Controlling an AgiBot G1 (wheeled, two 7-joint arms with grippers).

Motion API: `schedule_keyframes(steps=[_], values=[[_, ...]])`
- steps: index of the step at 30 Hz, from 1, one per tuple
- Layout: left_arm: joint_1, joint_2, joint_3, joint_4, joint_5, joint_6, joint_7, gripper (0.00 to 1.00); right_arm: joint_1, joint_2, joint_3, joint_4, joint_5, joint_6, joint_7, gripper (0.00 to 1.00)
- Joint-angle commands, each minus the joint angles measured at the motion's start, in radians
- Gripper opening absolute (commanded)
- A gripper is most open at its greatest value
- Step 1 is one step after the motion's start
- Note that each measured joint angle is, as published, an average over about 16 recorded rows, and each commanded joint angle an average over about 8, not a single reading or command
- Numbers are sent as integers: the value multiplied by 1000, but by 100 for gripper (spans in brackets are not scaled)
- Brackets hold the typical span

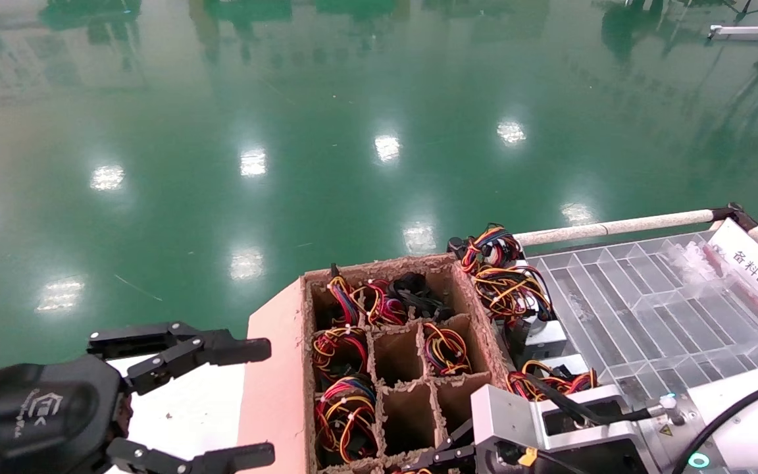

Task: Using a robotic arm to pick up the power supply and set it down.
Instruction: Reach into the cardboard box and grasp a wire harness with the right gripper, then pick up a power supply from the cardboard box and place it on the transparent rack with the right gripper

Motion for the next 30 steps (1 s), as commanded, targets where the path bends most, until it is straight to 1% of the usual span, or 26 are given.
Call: schedule_keyframes(steps=[1,8,14,20,25,30], values=[[0,0,0,0,0,0,0,100,-1,3,1,1,2,0,0,0],[0,0,0,0,0,0,0,100,-2,25,18,10,40,-9,-3,0],[0,0,0,0,0,0,0,100,3,67,48,41,99,-19,0,0],[0,0,0,0,0,0,0,100,10,114,90,88,186,-24,5,0],[0,0,0,0,0,0,0,100,15,149,130,125,278,-27,9,0],[0,0,0,0,0,0,0,100,35,193,169,153,360,-28,16,0]])
